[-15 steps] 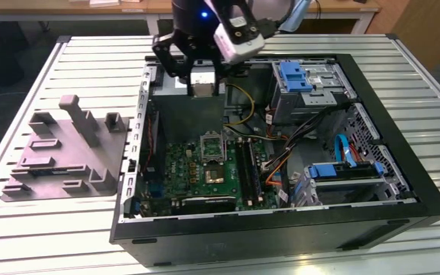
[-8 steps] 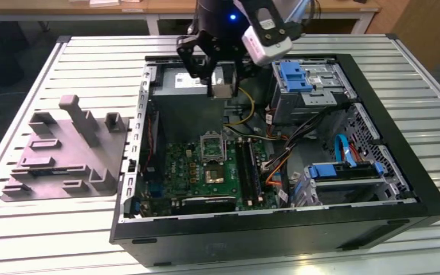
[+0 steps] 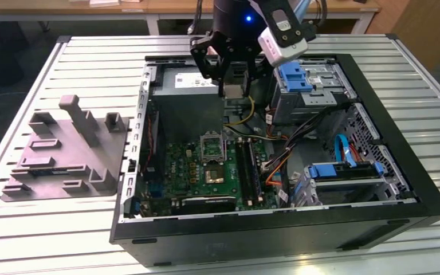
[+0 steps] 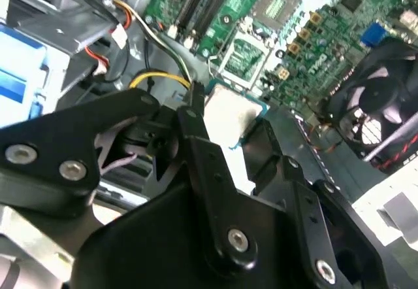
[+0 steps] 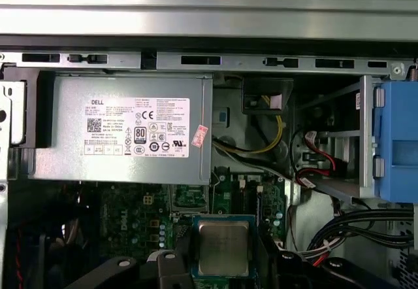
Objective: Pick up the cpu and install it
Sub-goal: 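Pick up the cpu and move it towards the insertion slot, then place the cpu into insertion slot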
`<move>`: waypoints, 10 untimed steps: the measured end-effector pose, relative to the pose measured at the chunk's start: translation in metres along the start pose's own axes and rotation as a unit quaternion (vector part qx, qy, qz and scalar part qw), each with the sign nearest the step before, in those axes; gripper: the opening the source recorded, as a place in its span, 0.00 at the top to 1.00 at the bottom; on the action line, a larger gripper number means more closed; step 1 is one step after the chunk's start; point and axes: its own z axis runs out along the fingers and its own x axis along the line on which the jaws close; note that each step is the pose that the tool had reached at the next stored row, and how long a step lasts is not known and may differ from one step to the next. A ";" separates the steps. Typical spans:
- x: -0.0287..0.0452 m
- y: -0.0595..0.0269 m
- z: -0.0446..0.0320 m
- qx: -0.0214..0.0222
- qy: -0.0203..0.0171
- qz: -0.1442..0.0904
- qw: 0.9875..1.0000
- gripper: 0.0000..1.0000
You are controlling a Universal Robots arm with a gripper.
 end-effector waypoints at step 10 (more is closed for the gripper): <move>-0.0001 -0.0031 0.0002 0.000 0.000 0.000 1.000 0.53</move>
